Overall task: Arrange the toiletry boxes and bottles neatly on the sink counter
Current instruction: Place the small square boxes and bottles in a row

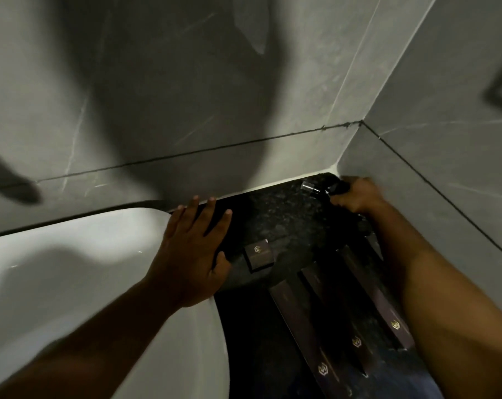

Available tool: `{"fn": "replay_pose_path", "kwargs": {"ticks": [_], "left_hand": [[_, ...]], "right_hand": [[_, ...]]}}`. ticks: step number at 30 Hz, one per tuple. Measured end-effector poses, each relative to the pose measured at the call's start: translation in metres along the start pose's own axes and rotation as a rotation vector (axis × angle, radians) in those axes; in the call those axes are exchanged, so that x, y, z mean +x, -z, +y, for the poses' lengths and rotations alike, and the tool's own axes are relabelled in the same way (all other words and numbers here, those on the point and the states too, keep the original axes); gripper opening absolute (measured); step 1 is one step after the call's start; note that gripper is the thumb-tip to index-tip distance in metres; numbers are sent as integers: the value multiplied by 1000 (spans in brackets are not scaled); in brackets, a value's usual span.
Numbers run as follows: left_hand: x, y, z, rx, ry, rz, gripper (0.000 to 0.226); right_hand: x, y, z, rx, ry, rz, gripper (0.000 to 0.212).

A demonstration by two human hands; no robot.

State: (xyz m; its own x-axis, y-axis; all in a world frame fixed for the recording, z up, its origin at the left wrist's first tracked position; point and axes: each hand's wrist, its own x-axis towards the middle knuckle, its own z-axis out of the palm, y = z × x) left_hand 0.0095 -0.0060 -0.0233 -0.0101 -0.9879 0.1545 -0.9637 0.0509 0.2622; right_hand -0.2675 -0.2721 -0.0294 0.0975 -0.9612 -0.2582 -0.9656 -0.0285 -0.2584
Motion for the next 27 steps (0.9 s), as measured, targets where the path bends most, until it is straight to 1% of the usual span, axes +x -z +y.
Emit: {"fn": "replay_pose_path", "kwargs": {"ticks": [2, 4, 7, 9, 10, 12, 13, 14, 16, 18, 21, 22, 27], "left_hand": [[-1, 0, 1, -4, 5, 5, 71], [0, 1, 2, -4, 9, 8, 72], [1, 3, 3, 1, 9, 8, 73], [0, 4, 3, 4, 14, 5, 73], [0, 5, 4, 4, 16, 9, 72], [-1, 5, 4, -3, 19, 19, 72], [-1, 5, 4, -9, 19, 22, 72], [-1, 5, 4, -12, 21, 22, 73], [-1, 4, 4, -15, 22, 19, 73], [-1, 4, 4, -19, 23, 20, 73], [-1, 4, 4, -10, 23, 19, 72], [-1, 4, 5, -10, 23, 21, 72], [0, 3, 4, -6, 23, 18, 72]], "right_hand": [[-25, -6, -8, -16, 122, -48, 62], [-49, -21, -22, -131, 253, -151, 68], [-73, -49, -39, -266, 339, -214, 65], [-78, -60, -43, -300, 328, -234, 67], [-80, -62, -45, -294, 310, -245, 72], [-85, -60, -45, -210, 266, -267, 89], [-87, -58, -45, -153, 242, -264, 92], [-89, -58, -45, -113, 221, -244, 88], [-92, -59, -46, -97, 182, -172, 71], [-93, -64, -49, -109, 137, -121, 65], [-90, -67, -53, -134, 135, -146, 56], [-89, -66, -54, -151, 162, -172, 56], [-88, -60, -51, -285, 279, -279, 72]]}}
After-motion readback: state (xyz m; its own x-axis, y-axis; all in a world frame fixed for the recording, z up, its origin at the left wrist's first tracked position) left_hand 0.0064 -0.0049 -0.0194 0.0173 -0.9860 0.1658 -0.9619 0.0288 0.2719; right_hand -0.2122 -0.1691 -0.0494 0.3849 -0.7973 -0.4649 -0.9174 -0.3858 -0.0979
